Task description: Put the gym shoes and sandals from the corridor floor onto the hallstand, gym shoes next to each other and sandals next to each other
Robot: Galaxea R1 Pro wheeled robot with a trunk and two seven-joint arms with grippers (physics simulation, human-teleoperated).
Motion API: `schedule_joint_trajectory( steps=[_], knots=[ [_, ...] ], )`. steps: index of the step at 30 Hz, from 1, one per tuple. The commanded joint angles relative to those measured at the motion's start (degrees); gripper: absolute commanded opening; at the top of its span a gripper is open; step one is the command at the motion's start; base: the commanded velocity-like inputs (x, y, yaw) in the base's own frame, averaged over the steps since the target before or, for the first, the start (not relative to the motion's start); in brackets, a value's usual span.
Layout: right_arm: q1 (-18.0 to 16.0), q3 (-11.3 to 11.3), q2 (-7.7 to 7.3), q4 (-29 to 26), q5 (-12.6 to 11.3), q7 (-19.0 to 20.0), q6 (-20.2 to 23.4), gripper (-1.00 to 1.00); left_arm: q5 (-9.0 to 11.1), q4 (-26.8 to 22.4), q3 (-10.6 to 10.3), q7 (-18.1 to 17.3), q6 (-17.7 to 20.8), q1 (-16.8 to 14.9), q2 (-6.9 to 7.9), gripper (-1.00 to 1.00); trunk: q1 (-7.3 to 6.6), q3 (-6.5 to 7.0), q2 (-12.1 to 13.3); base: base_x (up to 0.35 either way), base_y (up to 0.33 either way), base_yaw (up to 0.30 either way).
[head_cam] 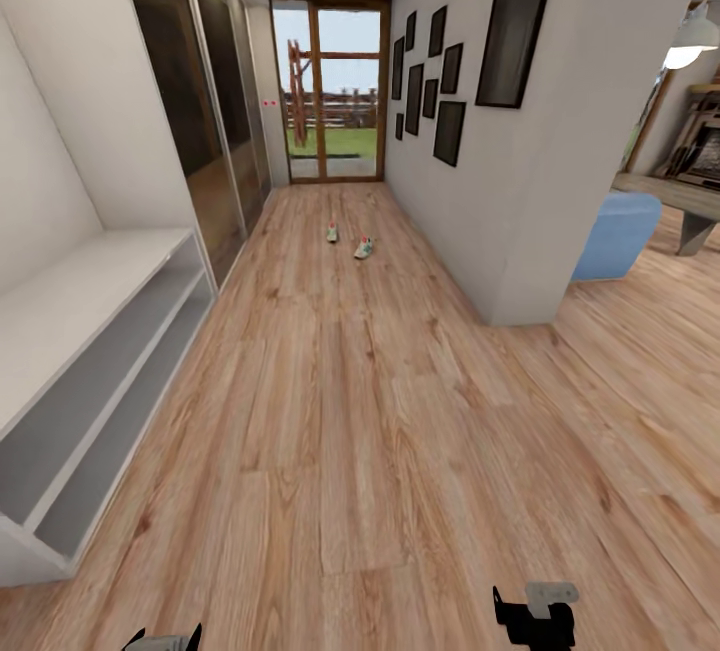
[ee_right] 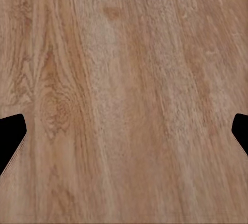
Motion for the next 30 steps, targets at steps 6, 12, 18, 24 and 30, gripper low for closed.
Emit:
schedule_joint_trajectory(
  steps=[6, 12, 18, 24, 30],
  knots=[
    [0.0, -0.4, 0.0, 0.1, 0.6, -0.3, -0.2, 1.0, 0.5, 0.1, 0.2, -0.6, 0.0, 0.0, -0.01, 1.0, 0.03, -0.05, 0.0, 0.339, 0.0, 0.0],
    [0.0, -0.4, 0.0, 0.1, 0.6, -0.3, -0.2, 1.0, 0.5, 0.1, 0.2, -0.6, 0.0, 0.0, -0.01, 1.0, 0.03, -0.05, 0.0, 0.339, 0.0, 0.0],
    [0.0, -0.4, 0.0, 0.1, 0.6, -0.3, -0.2, 1.0, 0.5, 0.1, 0.2, -0.6, 0.0, 0.0, -0.01, 1.0, 0.03, -0.05, 0.0, 0.339, 0.0, 0.0],
    [0.0, -0.4, 0.0, 0.1, 0.6, -0.3, -0.2, 1.0, 0.5, 0.1, 0.2, -0.6, 0.0, 0.0, -0.01, 1.0, 0.03, -0.05, 0.0, 0.339, 0.0, 0.0],
    [0.0, -0.4, 0.0, 0.1, 0.6, -0.3, -0.2, 1.0, 0.5, 0.1, 0.2, -0.6, 0.0, 0.0, -0.01, 1.0, 0.03, -0.05, 0.0, 0.339, 0.0, 0.0]
  ],
)
